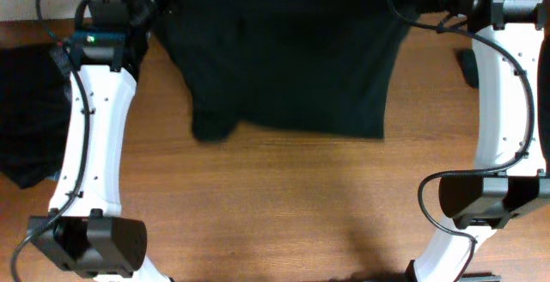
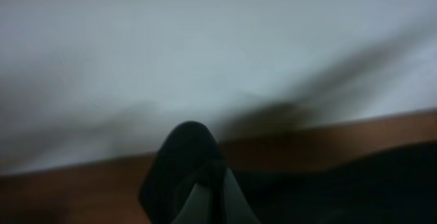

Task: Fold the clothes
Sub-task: 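Swing the shirt forward and lay it flat on the table with both grippers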

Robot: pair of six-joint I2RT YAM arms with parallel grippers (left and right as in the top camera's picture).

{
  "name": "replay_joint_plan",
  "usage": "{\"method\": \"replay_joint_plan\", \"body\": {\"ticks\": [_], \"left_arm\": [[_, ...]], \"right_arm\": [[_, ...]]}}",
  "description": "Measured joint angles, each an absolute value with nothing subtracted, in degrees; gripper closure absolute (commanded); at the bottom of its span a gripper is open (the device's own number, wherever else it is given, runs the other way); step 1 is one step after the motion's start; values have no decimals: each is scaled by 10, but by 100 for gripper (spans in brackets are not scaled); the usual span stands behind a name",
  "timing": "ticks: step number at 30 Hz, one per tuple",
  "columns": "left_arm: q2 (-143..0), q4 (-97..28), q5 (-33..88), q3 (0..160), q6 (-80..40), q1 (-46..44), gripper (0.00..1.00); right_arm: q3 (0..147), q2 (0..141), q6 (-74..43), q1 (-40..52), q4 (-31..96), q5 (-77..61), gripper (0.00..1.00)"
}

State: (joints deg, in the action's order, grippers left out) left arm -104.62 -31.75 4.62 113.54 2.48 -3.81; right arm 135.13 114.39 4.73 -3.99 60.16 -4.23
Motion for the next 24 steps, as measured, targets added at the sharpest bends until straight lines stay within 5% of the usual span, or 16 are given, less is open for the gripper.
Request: {"method": "replay_joint_plan", "body": {"ticks": [4, 13, 24], "left_arm": [[-1040, -339, 44, 1226, 25, -27, 100], [-1084, -708, 57, 1248, 23, -47, 100], [-1267, -938, 68, 1245, 23, -57, 100]], "right_arm": [[1384, 1132, 47, -40, 618, -51, 96], [1376, 1141, 48, -40, 862, -22, 96], [1145, 1159, 62, -40, 907, -4, 96]]}}
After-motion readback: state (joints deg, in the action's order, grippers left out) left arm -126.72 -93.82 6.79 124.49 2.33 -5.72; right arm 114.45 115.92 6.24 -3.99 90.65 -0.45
